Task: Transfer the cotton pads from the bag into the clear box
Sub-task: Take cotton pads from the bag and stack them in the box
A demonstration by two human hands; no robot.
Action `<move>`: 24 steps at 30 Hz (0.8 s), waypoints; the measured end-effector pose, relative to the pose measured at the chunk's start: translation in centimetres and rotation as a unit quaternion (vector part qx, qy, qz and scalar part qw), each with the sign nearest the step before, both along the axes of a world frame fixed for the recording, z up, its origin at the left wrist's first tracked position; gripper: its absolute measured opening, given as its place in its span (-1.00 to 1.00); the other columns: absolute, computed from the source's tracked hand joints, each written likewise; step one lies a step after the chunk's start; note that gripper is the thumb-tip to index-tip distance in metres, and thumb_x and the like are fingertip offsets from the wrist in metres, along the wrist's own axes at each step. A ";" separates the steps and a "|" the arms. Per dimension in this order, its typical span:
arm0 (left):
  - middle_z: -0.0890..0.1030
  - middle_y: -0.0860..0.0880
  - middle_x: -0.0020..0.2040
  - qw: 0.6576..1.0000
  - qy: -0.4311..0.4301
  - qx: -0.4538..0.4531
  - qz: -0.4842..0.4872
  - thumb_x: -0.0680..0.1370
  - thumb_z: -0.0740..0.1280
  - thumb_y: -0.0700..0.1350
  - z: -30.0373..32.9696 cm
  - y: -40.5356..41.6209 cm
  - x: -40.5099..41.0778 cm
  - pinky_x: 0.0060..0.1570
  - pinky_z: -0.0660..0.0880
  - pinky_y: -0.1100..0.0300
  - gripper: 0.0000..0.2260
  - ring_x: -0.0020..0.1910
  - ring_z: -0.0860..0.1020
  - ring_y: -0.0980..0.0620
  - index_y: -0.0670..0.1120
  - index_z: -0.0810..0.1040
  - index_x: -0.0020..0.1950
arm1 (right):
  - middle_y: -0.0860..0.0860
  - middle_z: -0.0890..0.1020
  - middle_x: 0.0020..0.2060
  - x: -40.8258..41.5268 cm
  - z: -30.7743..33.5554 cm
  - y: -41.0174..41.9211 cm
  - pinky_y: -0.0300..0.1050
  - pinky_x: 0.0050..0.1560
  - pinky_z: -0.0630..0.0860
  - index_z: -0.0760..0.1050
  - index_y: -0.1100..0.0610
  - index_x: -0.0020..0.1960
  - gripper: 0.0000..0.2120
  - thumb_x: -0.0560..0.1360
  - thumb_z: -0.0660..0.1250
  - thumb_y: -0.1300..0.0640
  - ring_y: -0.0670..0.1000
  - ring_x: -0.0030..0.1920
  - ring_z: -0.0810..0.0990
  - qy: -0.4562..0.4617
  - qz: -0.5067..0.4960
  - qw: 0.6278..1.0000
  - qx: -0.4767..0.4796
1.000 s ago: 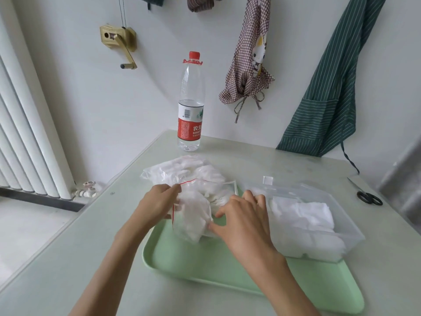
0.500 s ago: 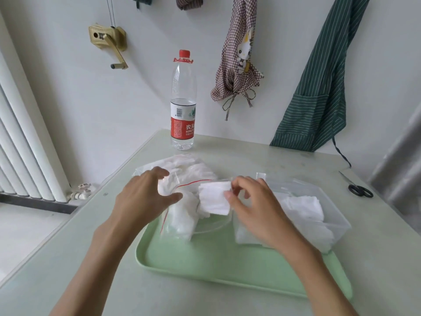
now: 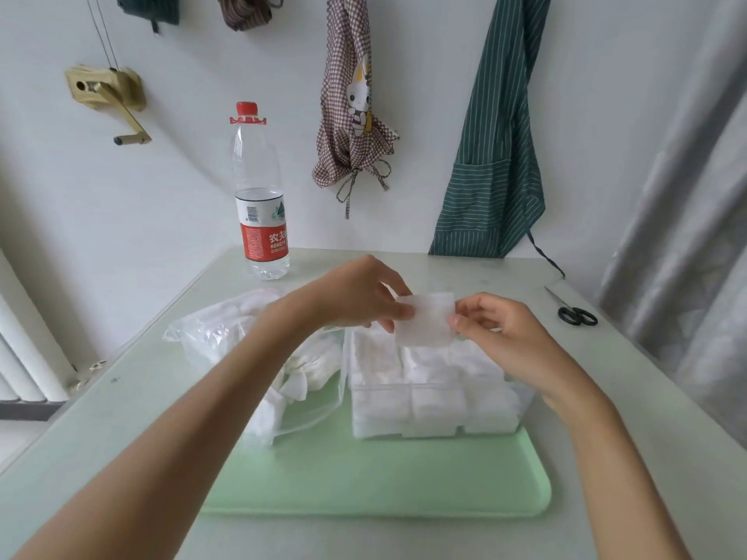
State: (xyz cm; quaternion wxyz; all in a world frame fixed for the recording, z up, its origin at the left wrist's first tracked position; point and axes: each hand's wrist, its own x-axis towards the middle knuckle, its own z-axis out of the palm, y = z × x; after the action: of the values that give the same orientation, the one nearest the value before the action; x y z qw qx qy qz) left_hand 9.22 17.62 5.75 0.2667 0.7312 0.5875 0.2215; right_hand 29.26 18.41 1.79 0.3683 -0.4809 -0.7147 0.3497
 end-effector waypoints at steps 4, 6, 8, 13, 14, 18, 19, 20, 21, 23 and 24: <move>0.66 -0.06 -0.14 0.996 -0.002 -0.068 0.058 0.56 0.31 -0.16 -0.4 2.5 1.5 -0.29 0.54 0.32 -0.80 -0.28 0.61 0.18 -0.18 0.57 0.15 | -0.09 0.57 -0.15 2.3 -0.8 1.6 -0.18 -0.08 0.41 0.54 0.00 -0.03 -0.93 0.49 0.34 0.11 -0.03 -0.11 0.51 -0.019 -0.137 0.990 0.031; 0.66 -0.08 0.01 0.989 0.038 -0.126 0.064 0.59 0.23 -0.20 -0.8 3.3 2.6 -0.28 0.53 0.31 -0.79 -0.17 0.62 0.13 -0.22 0.54 0.18 | -0.04 0.54 -0.03 3.1 -1.3 1.9 -0.10 0.06 0.40 0.51 0.01 0.08 -0.82 0.48 0.34 0.10 0.03 0.04 0.49 -0.058 -0.172 0.983 0.038; 0.65 -0.06 0.08 0.982 0.077 -0.161 0.063 0.61 0.18 -0.20 -1.4 4.1 3.9 -0.37 0.49 0.35 -0.82 -0.21 0.62 0.19 -0.18 0.53 0.12 | 0.04 0.47 0.15 3.6 -1.8 2.2 -0.06 0.20 0.36 0.43 0.04 0.25 -0.66 0.49 0.34 0.09 0.09 0.22 0.41 -0.098 -0.168 0.981 0.010; 0.64 0.00 0.01 0.984 0.071 -0.153 0.047 0.60 0.15 -0.20 -2.8 4.8 7.0 -0.48 0.40 0.42 -0.78 -0.40 0.54 0.32 -0.18 0.54 0.15 | 0.09 0.36 0.37 4.7 -2.5 3.0 -0.04 0.29 0.34 0.12 0.10 0.49 -0.44 0.54 0.22 0.19 0.12 0.35 0.35 -0.145 -0.122 0.975 -0.117; 0.64 0.00 0.00 0.985 0.067 -0.151 0.043 0.60 0.16 -0.20 -3.1 4.9 7.7 -0.47 0.40 0.42 -0.77 -0.40 0.54 0.31 -0.19 0.55 0.17 | 0.08 0.39 0.35 5.0 -2.5 3.0 -0.05 0.25 0.38 0.13 0.11 0.49 -0.46 0.54 0.19 0.21 0.09 0.33 0.38 -0.135 -0.109 0.976 -0.133; 0.68 -0.03 -0.09 0.989 0.091 -0.112 0.034 0.57 0.19 -0.20 -4.5 5.1 9.4 -0.31 0.48 0.30 -0.76 -0.22 0.64 0.09 -0.16 0.59 0.15 | 0.05 0.43 0.33 5.3 -2.3 2.8 -0.14 0.15 0.36 0.23 0.09 0.46 -0.52 0.55 0.12 0.27 0.05 0.29 0.42 -0.149 -0.062 0.978 -0.129; 0.68 -0.04 -0.13 0.989 0.116 -0.080 0.044 0.56 0.20 -0.19 -4.8 5.1 9.6 -0.27 0.49 0.26 -0.77 -0.20 0.64 0.01 -0.12 0.60 0.12 | 0.05 0.42 0.33 5.3 -2.2 2.7 -0.15 0.15 0.35 0.23 0.08 0.46 -0.52 0.55 0.11 0.27 0.05 0.28 0.42 -0.159 -0.048 0.978 -0.125; 0.68 -0.06 -0.12 0.987 0.142 -0.046 0.059 0.55 0.22 -0.17 -5.2 5.0 9.7 -0.22 0.49 0.23 -0.79 -0.18 0.64 -0.04 -0.10 0.60 0.09 | 0.04 0.41 0.33 5.4 -2.2 2.6 -0.16 0.16 0.35 0.22 0.06 0.46 -0.51 0.55 0.11 0.27 0.05 0.28 0.43 -0.170 -0.036 0.978 -0.119; 0.68 -0.07 -0.08 0.984 0.163 -0.012 0.074 0.54 0.24 -0.16 -5.4 5.0 9.8 -0.16 0.49 0.19 -0.80 -0.14 0.63 -0.09 -0.09 0.61 0.08 | 0.04 0.40 0.34 5.4 -2.2 2.5 -0.16 0.17 0.35 0.21 0.04 0.47 -0.50 0.55 0.11 0.27 0.05 0.27 0.43 -0.178 -0.027 0.977 -0.113; 0.67 -0.09 -0.05 0.975 0.194 0.056 0.093 0.53 0.29 -0.13 -6.0 5.0 9.9 -0.10 0.47 0.13 -0.83 -0.04 0.61 -0.14 -0.08 0.62 0.06 | 0.04 0.39 0.35 5.6 -2.1 2.3 -0.12 0.21 0.36 0.19 -0.03 0.47 -0.47 0.54 0.11 0.28 0.06 0.25 0.45 -0.190 -0.018 0.976 -0.102; 0.66 -0.09 -0.04 0.969 0.207 0.091 0.100 0.53 0.30 -0.12 -6.1 5.0 9.9 -0.11 0.45 0.12 -0.84 -0.02 0.59 -0.14 -0.07 0.63 0.05 | 0.04 0.39 0.34 5.6 -2.1 2.2 -0.11 0.22 0.36 0.20 -0.06 0.45 -0.46 0.53 0.11 0.29 0.05 0.22 0.46 -0.197 -0.014 0.976 -0.095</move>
State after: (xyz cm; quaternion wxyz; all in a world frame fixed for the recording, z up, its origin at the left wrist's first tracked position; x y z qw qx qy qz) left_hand 19.13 22.59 -0.38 0.0481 0.7199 0.6774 0.1432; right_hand 34.84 20.57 -0.28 0.1781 -0.5832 -0.7299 0.3089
